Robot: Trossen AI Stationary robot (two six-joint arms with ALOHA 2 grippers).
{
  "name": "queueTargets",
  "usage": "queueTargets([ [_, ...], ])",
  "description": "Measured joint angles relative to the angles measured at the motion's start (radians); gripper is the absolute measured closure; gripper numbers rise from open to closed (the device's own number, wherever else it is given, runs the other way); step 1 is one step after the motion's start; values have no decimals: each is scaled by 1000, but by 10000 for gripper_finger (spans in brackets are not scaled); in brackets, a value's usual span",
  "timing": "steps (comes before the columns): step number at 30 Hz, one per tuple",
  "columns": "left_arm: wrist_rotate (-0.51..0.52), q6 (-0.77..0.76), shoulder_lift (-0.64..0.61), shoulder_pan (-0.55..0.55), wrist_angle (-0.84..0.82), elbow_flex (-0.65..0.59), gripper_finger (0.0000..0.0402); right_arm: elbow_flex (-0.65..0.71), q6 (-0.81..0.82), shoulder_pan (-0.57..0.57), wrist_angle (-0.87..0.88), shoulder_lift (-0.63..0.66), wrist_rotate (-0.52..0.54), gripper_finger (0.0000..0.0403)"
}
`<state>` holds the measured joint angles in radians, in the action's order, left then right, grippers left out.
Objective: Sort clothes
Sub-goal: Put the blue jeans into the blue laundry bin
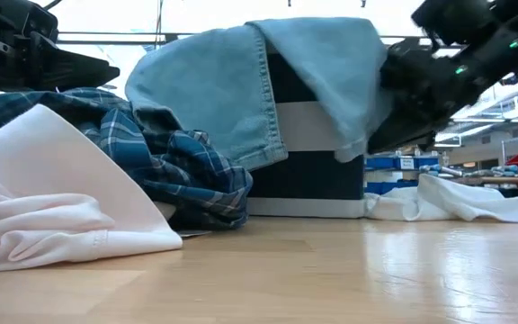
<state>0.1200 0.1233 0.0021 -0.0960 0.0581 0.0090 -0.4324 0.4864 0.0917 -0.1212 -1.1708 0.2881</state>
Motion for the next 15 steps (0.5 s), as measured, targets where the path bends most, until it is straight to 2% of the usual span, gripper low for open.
queueTargets([
  [8, 0, 0, 0, 0, 1, 0, 270, 1, -140, -165, -119, -18, 30, 402],
  [15, 0, 0, 0, 0, 1, 0, 270, 1, -236, -311, -220, -17, -31, 403],
])
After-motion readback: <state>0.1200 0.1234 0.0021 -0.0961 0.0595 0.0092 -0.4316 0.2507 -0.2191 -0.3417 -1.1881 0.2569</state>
